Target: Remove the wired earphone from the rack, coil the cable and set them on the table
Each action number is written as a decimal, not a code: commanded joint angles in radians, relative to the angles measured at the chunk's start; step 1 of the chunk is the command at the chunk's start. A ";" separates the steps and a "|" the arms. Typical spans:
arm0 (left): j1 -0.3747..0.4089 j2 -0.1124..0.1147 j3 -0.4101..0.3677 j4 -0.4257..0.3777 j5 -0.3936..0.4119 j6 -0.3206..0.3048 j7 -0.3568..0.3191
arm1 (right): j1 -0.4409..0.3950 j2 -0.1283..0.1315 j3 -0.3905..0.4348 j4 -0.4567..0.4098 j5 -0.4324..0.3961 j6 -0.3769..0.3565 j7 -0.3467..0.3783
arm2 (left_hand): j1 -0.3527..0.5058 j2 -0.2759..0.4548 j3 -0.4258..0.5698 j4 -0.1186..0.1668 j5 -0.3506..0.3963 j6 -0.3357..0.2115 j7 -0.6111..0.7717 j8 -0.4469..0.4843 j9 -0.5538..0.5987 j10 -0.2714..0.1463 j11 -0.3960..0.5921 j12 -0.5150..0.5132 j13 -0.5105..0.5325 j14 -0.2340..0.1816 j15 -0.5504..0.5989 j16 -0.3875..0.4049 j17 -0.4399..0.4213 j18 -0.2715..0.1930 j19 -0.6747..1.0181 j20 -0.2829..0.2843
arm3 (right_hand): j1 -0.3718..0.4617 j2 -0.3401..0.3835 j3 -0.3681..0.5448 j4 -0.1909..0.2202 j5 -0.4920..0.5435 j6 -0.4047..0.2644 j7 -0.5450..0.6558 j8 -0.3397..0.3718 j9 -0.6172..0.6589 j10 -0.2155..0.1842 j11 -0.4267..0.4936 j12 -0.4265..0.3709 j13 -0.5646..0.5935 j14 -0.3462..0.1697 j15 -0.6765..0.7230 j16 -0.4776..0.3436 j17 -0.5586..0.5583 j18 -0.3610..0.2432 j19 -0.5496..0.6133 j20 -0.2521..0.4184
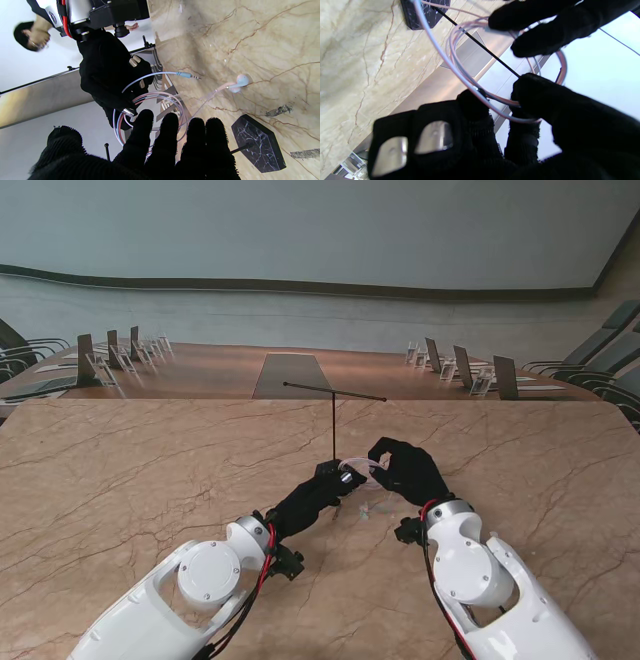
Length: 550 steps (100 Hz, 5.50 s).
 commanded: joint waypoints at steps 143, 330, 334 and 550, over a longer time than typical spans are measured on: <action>0.076 0.011 -0.080 -0.012 0.145 -0.005 0.063 | -0.101 0.096 0.180 -0.236 -0.150 -0.259 0.332 | 0.051 0.016 -0.010 0.001 0.024 -0.111 0.154 0.142 0.162 0.042 0.180 0.285 0.130 0.129 0.272 0.336 0.040 0.137 0.283 0.249 | -0.034 -0.013 0.150 0.162 0.192 -0.138 0.036 0.106 -0.174 0.123 0.096 -0.017 -0.095 0.066 0.083 -0.069 -0.074 -0.157 0.148 -0.170; -0.020 0.042 0.073 0.003 0.242 -0.015 -0.047 | 0.013 0.133 0.106 -0.197 0.011 -0.395 0.516 | 0.437 -0.060 -0.022 -0.018 -0.134 -0.247 0.239 0.222 0.113 -0.081 0.368 0.497 0.128 -0.015 0.485 0.571 0.004 0.003 0.422 0.509 | 0.027 -0.094 0.211 0.124 0.253 -0.041 0.045 -0.001 -0.636 0.159 -0.023 0.174 -0.584 0.090 -0.224 0.287 -0.688 -0.261 -0.212 0.395; -0.018 0.042 0.074 0.001 0.245 -0.019 -0.045 | 0.015 0.134 0.103 -0.195 0.012 -0.393 0.517 | 0.430 -0.050 -0.022 -0.019 -0.135 -0.245 0.237 0.222 0.111 -0.078 0.360 0.492 0.128 -0.016 0.478 0.567 0.005 0.003 0.411 0.506 | 0.028 -0.094 0.212 0.125 0.255 -0.040 0.046 -0.001 -0.635 0.159 -0.023 0.172 -0.584 0.091 -0.224 0.286 -0.688 -0.261 -0.212 0.395; -0.089 -0.003 0.146 0.081 0.258 -0.018 0.061 | -0.018 0.145 0.075 -0.190 0.096 -0.415 0.569 | 0.765 -0.127 0.018 0.018 -0.082 -0.358 0.612 0.357 0.399 -0.123 0.531 0.541 0.395 0.000 0.600 0.557 0.187 0.133 0.527 0.471 | 0.052 -0.090 0.216 0.109 0.244 -0.006 0.073 -0.013 -0.691 0.144 -0.048 0.114 -0.676 0.094 -0.281 0.234 -0.802 -0.262 -0.272 0.373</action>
